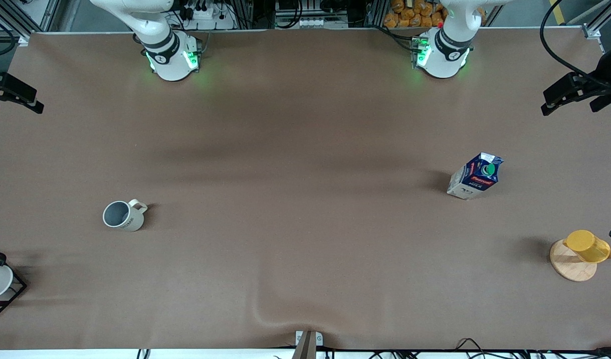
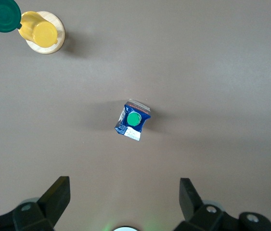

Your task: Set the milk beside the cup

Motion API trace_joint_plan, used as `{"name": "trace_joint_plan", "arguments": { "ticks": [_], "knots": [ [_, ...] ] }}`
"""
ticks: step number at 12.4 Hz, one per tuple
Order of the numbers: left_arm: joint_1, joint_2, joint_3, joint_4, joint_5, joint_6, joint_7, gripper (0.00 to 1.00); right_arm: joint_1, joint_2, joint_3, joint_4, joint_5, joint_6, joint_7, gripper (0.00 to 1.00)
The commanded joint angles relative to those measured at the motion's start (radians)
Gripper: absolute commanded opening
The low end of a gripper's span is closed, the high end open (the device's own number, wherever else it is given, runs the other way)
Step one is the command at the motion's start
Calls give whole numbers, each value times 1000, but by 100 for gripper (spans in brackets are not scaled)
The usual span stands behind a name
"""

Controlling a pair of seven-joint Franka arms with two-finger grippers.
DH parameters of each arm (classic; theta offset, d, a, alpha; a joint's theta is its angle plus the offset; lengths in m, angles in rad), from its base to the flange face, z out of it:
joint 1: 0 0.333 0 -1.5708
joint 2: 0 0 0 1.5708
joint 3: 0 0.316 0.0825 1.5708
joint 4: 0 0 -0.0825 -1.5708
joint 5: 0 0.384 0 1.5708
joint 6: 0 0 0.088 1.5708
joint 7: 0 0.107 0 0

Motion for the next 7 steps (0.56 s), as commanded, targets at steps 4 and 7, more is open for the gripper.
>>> {"name": "trace_joint_plan", "arguments": {
  "ticks": [4, 7],
  "knots": [
    [11, 5, 5, 7, -25, -17, 38, 100, -19, 7, 19, 6, 14, 7, 4, 100],
    [9, 16, 5, -41, -57, 12, 35, 100, -17, 23, 21, -1, 14, 7, 1, 100]
  ]
}}
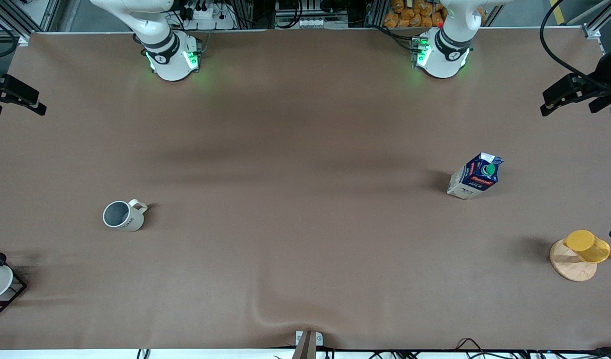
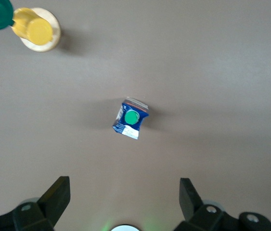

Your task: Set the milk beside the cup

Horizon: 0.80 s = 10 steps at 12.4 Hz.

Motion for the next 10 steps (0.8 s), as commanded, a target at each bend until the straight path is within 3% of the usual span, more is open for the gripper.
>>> {"name": "trace_joint_plan", "arguments": {
  "ticks": [1, 5, 10],
  "knots": [
    [19, 5, 2, -66, -37, 46, 30, 100, -6, 51, 16, -1, 12, 2, 1, 100],
    [36, -5, 2, -235, -36, 263, 213, 100, 15, 296, 16, 3, 24, 91, -13, 100],
    [30, -14, -12, -399, -25, 415, 234, 100, 47, 481, 14, 5, 15, 308, -96, 100]
  ]
}}
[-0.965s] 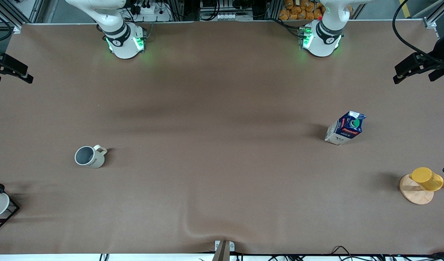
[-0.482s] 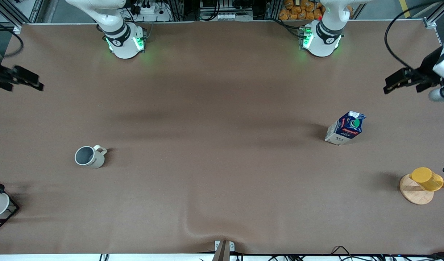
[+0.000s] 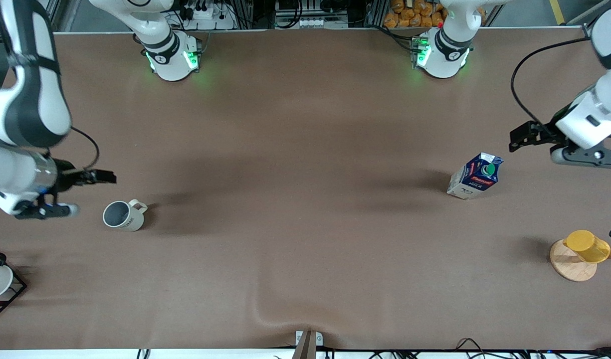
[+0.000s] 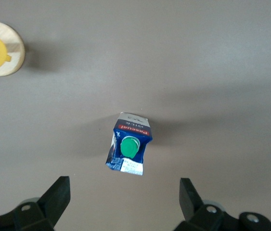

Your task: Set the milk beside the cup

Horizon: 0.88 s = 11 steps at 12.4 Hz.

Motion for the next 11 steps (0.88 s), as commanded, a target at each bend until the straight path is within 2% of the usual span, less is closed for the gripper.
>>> {"name": "trace_joint_plan", "arguments": {
  "ticks": [1, 4, 6, 9, 11],
  "knots": [
    [2, -31, -21, -87, -10, 68, 35, 100, 0, 93, -2, 36, 13, 57, -59, 100],
    [3, -37, -32, -191, -10, 178, 72, 100, 28, 181, -2, 33, 7, 180, -62, 100],
    [16, -18, -30, -215, -12, 215, 191, 100, 54, 239, -3, 34, 4, 193, -49, 100],
    [56, 30, -30, -233, -12, 247, 313, 100, 35, 261, -3, 28, 7, 187, -49, 100],
    [63, 33, -32, -277, -12, 295, 316, 100, 35, 258, -3, 29, 7, 183, -49, 100]
  ]
}}
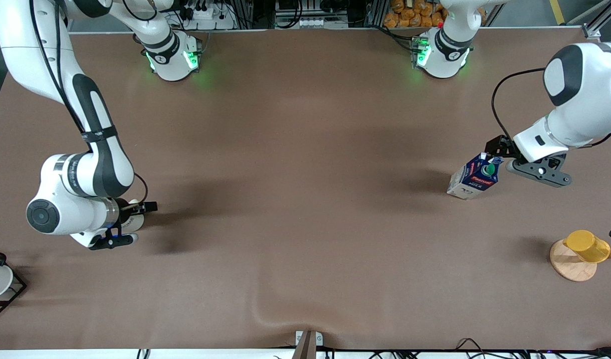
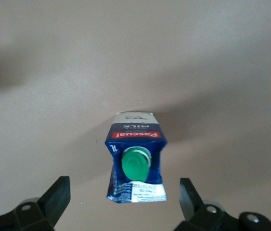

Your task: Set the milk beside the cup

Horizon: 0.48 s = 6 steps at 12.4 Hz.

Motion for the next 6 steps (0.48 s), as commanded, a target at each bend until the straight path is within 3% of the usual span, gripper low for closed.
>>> {"name": "trace_joint_plan", "arguments": {
  "ticks": [1, 6],
  "knots": [
    [11, -7, -8, -70, -14, 80, 26, 100, -8, -1, 2, 20, 7, -19, 0, 100],
    [5, 12, -8, -87, -23, 101, 12, 100, -29, 5, 0, 19, 12, -22, -11, 100]
  ]
}}
